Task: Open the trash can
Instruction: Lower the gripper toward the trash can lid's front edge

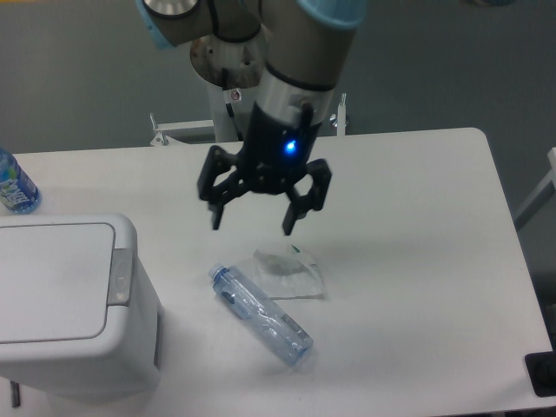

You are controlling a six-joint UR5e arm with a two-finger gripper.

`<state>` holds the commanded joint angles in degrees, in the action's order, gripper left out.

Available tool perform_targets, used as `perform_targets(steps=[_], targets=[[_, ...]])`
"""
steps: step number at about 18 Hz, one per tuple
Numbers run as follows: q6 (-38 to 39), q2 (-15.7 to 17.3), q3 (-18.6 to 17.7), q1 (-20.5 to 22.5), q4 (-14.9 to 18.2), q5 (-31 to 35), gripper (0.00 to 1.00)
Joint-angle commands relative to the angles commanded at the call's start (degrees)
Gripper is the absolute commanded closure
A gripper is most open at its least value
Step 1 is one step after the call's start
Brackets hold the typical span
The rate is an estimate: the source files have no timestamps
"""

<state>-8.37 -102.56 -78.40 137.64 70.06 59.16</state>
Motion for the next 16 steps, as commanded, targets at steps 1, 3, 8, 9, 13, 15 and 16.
perform_targets(steps=[1, 3, 8, 9, 13, 15, 16], targets=[[1.15, -0.35, -0.26, -0.61, -1.5, -0.36, 0.0], [1.77, -1.32, -0.44, -2.63, -2.74, -0.19, 0.0], [1.69, -2.73, -0.35, -4.65, -3.0, -0.19, 0.0], [1.6, -2.9, -0.27, -5.01, -3.0, -0.19, 0.0], [1.77, -3.69, -0.44, -6.15, -4.76, 0.07, 0.0], [1.69, -4.05, -0.7, -6.59, -4.85, 0.07, 0.0], [1.69, -4.13, -0.88, -6.68, -4.94, 0.25, 0.0]])
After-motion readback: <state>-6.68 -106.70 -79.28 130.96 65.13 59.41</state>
